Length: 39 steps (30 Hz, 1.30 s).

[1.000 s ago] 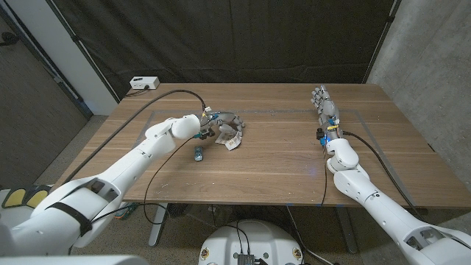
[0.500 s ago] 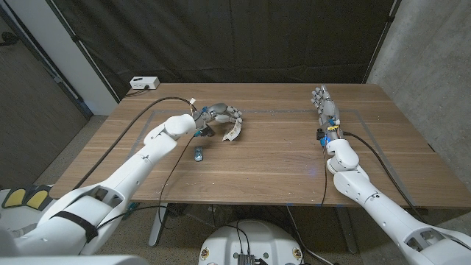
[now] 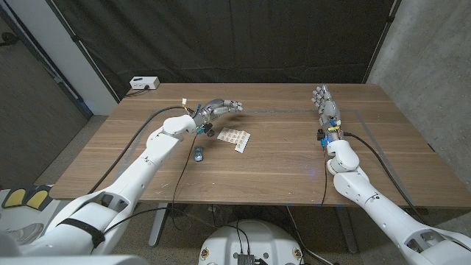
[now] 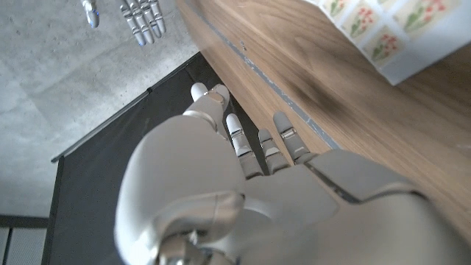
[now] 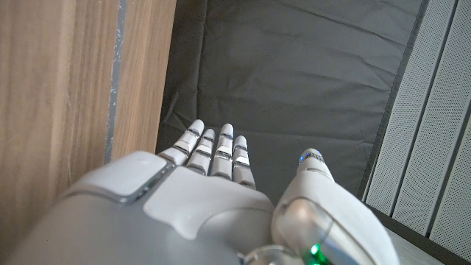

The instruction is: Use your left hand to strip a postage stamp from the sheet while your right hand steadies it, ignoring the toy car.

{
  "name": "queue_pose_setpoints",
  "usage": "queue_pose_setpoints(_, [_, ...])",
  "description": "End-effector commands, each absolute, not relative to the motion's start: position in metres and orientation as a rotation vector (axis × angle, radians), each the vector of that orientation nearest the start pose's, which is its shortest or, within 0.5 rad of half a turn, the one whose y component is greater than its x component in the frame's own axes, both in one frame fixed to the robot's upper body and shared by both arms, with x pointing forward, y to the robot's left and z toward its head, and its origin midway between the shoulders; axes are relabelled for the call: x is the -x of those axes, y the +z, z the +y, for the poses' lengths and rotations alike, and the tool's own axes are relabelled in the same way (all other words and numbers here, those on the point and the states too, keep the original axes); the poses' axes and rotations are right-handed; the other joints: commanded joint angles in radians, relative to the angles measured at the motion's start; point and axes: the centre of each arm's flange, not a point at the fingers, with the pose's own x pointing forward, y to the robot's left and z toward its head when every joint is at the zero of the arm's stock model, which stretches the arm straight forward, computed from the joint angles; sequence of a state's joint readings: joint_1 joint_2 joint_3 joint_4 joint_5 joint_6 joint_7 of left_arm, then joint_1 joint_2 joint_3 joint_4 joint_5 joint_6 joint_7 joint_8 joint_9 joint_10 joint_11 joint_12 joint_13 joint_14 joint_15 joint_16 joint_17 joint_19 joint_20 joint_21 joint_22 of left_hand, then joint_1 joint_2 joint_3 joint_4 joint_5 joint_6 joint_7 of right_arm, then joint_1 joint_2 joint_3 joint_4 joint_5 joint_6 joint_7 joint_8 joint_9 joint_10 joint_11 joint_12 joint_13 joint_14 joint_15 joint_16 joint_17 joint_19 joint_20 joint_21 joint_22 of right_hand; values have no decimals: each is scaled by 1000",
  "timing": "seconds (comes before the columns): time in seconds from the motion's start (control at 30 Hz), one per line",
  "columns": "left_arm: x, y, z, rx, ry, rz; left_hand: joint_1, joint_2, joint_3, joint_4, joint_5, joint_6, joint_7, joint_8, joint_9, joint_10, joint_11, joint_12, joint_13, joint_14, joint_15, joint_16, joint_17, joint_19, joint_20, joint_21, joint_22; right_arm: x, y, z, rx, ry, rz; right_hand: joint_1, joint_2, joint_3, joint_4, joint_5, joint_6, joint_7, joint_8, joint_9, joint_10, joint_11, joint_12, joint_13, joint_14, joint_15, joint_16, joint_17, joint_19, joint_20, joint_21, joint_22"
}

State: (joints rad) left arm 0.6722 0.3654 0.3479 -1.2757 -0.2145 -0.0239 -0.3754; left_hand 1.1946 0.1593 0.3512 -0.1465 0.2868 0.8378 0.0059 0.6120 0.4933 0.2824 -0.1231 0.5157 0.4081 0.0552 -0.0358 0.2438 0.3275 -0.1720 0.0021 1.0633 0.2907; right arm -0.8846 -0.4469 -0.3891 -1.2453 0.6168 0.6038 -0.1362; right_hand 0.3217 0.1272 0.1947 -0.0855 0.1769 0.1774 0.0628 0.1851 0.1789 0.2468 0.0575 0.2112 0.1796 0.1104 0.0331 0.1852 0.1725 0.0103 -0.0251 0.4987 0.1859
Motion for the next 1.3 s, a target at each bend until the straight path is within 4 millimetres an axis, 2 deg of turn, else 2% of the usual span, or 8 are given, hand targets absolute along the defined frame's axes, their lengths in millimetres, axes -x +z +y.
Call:
queue_pose_setpoints(0.03, [-673,28,192,-312,-543,-463,-12,0,11,8,15,106,101,12,23,2,5,7,1,6,-38,-3,7,-47,-3,19,6,-626,-41,-291,-126,47,-825,14,5,8,-7,5,10,2,7,2,13,2,6,5,13,-2,-1,-1,13,-1,-5,3])
queue_pose_setpoints(0.13, [-664,59,195,-764,-479,-548,-53,-8,7,32,-1,29,-2,-5,37,-45,36,-5,0,-14,-1,-10,21,-64,32,53,11,-625,-40,-293,-129,47,-831,17,6,9,-9,5,10,1,7,2,13,3,6,5,14,-4,-1,-1,13,-1,-6,3])
queue_pose_setpoints(0.2, [-654,72,193,-938,-423,-583,-62,-15,9,31,-21,-51,-33,-54,5,-76,41,-22,-6,-36,5,-14,28,-88,45,63,7,-624,-41,-294,-125,46,-832,19,5,10,-10,5,10,1,7,2,13,2,6,5,14,-4,-1,-1,13,-1,-6,3])
queue_pose_setpoints(0.37, [-627,91,192,-1188,-263,-640,-245,-74,-75,114,-100,-130,25,-163,-91,-129,62,-44,-22,-86,25,-26,31,-182,51,64,-12,-624,-42,-294,-137,49,-830,24,4,11,-14,4,12,1,7,2,13,4,5,5,14,-4,-1,-2,14,0,-7,2])
queue_pose_setpoints(0.43, [-613,96,190,-1320,-159,-661,-263,-74,-81,121,-107,-176,10,-193,-106,-152,67,-51,-22,-92,30,-26,31,-191,54,67,-14,-624,-42,-294,-134,53,-834,25,3,12,-15,4,12,0,7,2,14,4,5,4,14,-4,-2,-2,15,0,-7,2])
queue_pose_setpoints(0.63, [-587,101,187,-1625,-12,-591,-264,-104,-92,105,-111,-187,-27,-212,-125,-196,61,-73,-24,-121,36,-31,27,-220,66,62,-24,-623,-43,-292,-138,64,-839,27,1,12,-18,3,12,0,6,2,13,-1,5,4,15,-6,-2,-2,14,-1,-9,2])
queue_pose_setpoints(1.03, [-574,98,186,-1885,66,-326,-363,-145,-153,144,-102,-236,98,-243,-127,-238,123,-106,-22,-169,82,-18,23,-266,99,51,-38,-623,-45,-287,-148,83,-838,28,-6,10,-22,1,13,0,6,2,14,5,4,4,16,-5,-2,-1,16,0,-11,3])
queue_pose_setpoints(1.3, [-583,91,185,-1963,106,-252,-375,-144,-160,149,-98,-204,84,-240,-138,-238,120,-115,-26,-171,86,-12,21,-264,107,53,-42,-620,-52,-292,-158,74,-843,25,-11,7,-22,0,13,0,5,2,15,2,4,5,16,-6,-2,-1,17,-1,-13,3])
